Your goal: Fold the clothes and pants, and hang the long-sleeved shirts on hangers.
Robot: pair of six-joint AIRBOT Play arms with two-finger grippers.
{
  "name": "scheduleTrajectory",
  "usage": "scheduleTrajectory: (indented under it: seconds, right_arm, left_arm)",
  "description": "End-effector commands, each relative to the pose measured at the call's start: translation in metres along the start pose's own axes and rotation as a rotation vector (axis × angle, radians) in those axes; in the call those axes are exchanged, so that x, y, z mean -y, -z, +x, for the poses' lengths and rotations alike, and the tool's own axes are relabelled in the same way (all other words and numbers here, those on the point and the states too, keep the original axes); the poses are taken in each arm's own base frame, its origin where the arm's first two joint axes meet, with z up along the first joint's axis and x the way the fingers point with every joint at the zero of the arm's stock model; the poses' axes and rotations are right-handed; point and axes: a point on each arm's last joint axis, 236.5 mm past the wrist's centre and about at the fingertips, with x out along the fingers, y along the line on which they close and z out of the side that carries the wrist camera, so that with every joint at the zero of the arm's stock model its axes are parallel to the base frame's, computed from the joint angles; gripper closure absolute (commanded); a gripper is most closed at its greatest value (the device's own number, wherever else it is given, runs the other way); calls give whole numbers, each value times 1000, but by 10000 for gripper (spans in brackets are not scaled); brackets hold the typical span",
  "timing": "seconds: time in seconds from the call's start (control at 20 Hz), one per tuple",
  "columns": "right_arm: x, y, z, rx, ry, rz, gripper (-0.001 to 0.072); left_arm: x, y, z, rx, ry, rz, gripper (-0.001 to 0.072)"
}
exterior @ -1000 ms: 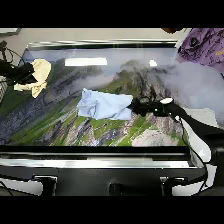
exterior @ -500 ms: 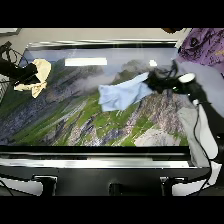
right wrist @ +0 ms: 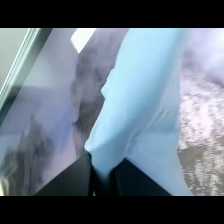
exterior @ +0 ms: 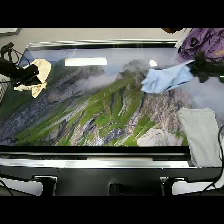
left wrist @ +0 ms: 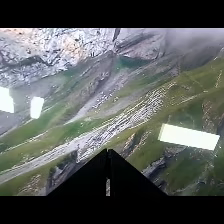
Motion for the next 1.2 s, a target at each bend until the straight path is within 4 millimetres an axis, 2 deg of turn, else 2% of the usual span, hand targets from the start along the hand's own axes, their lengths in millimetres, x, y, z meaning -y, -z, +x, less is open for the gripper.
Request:
scheduleTrajectory:
  seconds: [0.0, 0.15, 0.3, 0.5, 0.8, 0.9, 1.15]
  right_arm:
    - [32, -39, -51, 134, 145, 91, 678]
    - [44, -56, -89, 245, 258, 105, 678]
    - [52, -60, -120, 313, 345, 142, 678]
    - [63, -53, -154, 338, 452, 152, 678]
    - [105, -34, -210, 337, 725, 158, 678]
    - [120, -21, -221, 297, 810, 176, 677]
    - [135, 1, -233, 202, 909, 168, 676]
  left_arm:
    - [-1, 6, 0, -27, -5, -1, 684]
    - [-2, 11, 0, -48, -9, -1, 684]
    - [-3, 19, -1, -80, -15, 0, 684]
    - [-1, 27, -2, -114, -5, 1, 684]
    - [5, 33, -3, -140, 21, 2, 684]
    - [5, 36, -4, -152, 18, 3, 684]
    - [3, 40, -5, -170, 15, 5, 684]
